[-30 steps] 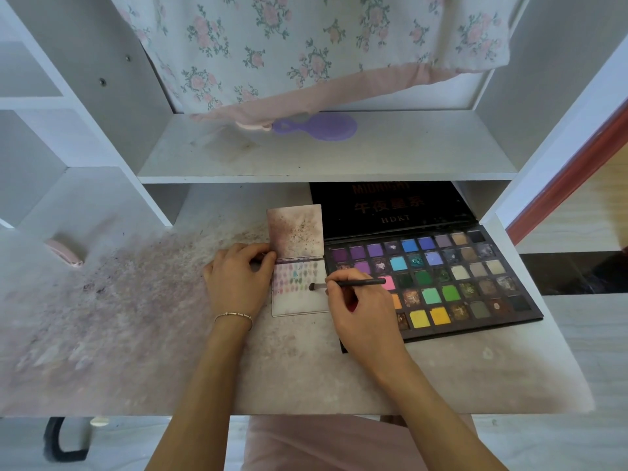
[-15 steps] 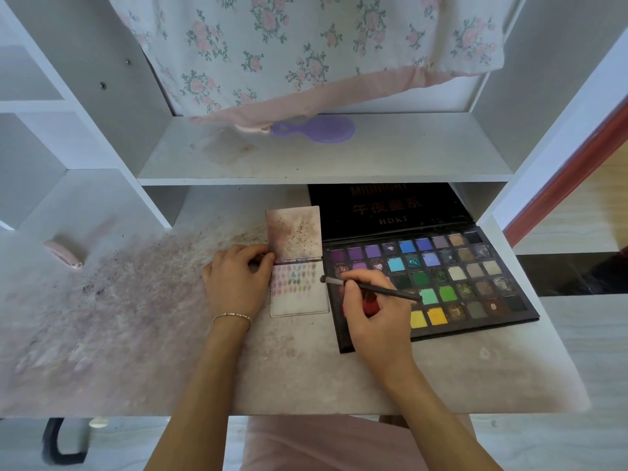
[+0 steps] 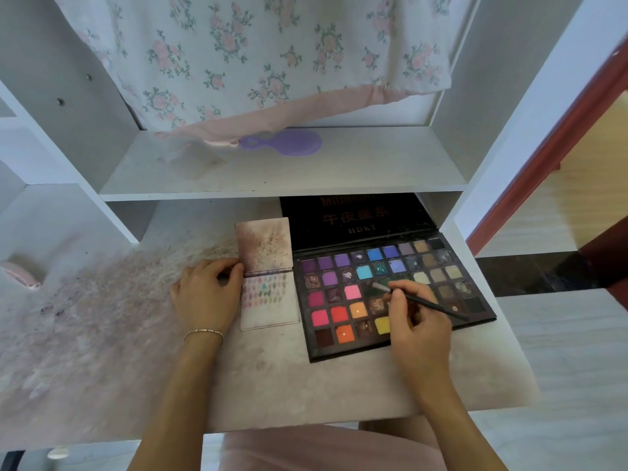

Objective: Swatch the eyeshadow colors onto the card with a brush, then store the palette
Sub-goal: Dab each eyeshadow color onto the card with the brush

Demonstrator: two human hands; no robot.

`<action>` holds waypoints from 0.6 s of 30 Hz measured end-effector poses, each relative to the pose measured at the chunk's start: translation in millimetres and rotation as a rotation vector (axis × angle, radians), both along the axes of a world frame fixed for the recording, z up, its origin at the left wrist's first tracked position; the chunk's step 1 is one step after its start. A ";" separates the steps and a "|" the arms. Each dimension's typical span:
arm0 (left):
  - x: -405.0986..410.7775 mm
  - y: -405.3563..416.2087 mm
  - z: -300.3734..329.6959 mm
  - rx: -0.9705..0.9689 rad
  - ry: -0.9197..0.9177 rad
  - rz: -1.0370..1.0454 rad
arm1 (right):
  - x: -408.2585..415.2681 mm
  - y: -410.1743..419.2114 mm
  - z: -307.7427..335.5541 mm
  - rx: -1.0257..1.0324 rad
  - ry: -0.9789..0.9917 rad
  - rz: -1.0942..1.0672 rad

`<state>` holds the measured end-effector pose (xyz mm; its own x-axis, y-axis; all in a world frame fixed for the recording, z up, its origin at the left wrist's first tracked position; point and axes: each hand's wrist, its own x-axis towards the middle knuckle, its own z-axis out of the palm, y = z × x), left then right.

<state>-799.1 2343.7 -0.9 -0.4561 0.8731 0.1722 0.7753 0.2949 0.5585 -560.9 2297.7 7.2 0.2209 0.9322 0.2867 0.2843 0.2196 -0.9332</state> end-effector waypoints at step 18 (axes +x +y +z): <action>9.6 -0.3 1.9 -0.029 -0.007 0.063 | 77.5 5.1 -11.6 -0.051 -0.028 -0.519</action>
